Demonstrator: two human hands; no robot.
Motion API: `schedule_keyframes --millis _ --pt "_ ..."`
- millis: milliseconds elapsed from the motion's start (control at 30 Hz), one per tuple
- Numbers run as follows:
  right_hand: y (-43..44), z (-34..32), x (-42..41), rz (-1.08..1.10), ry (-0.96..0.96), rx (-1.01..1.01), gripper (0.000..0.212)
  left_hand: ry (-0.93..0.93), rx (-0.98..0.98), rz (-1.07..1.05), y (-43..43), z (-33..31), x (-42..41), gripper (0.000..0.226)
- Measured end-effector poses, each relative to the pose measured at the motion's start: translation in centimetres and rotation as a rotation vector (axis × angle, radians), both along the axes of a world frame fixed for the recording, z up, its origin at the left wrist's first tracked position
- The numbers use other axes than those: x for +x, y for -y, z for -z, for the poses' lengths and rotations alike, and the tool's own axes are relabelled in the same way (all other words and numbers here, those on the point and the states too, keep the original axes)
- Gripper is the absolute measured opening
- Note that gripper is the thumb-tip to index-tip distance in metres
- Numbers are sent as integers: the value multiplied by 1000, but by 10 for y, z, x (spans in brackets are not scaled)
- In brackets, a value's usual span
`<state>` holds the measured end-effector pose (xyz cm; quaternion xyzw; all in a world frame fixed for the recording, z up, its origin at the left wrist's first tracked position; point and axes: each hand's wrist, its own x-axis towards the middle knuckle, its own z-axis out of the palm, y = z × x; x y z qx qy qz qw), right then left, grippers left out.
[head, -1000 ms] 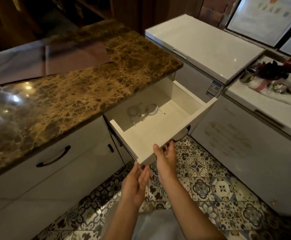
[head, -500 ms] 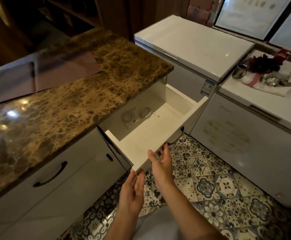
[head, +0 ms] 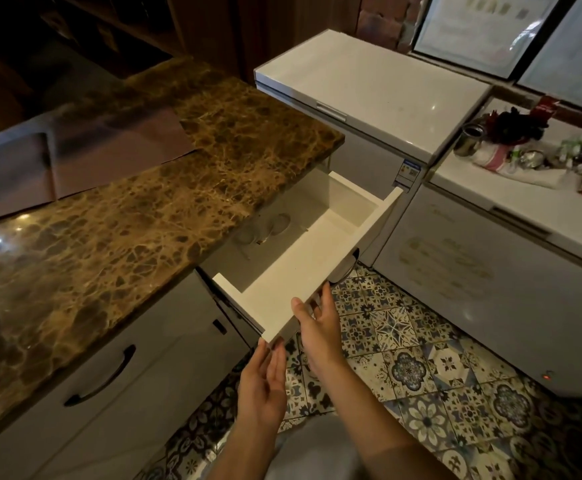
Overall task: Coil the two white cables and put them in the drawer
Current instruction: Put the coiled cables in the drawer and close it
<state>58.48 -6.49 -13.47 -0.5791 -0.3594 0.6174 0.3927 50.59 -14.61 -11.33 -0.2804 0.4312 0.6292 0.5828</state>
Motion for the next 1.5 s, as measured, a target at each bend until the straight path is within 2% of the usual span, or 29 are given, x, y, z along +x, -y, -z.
schedule_keyframes --millis 200,367,633,1167,1300,1500 --pt "-9 -1 -13 -4 -10 8 89 87 -4 -49 -7 1 -13 14" --pt "-15 -3 -21 -13 -8 25 86 234 9 -157 -16 5 -21 38" --pt "-28 -7 -43 -22 -22 30 87 330 54 -237 -28 0 -40 35" --pt "-40 -13 -62 -9 -36 17 85 320 58 -225 -39 -1 -62 24" --pt "-42 -14 -65 -15 -34 15 84 326 56 -222 -41 0 -66 25" --pt "-47 -13 -73 -33 -26 28 85 300 46 -246 -47 1 -75 39"
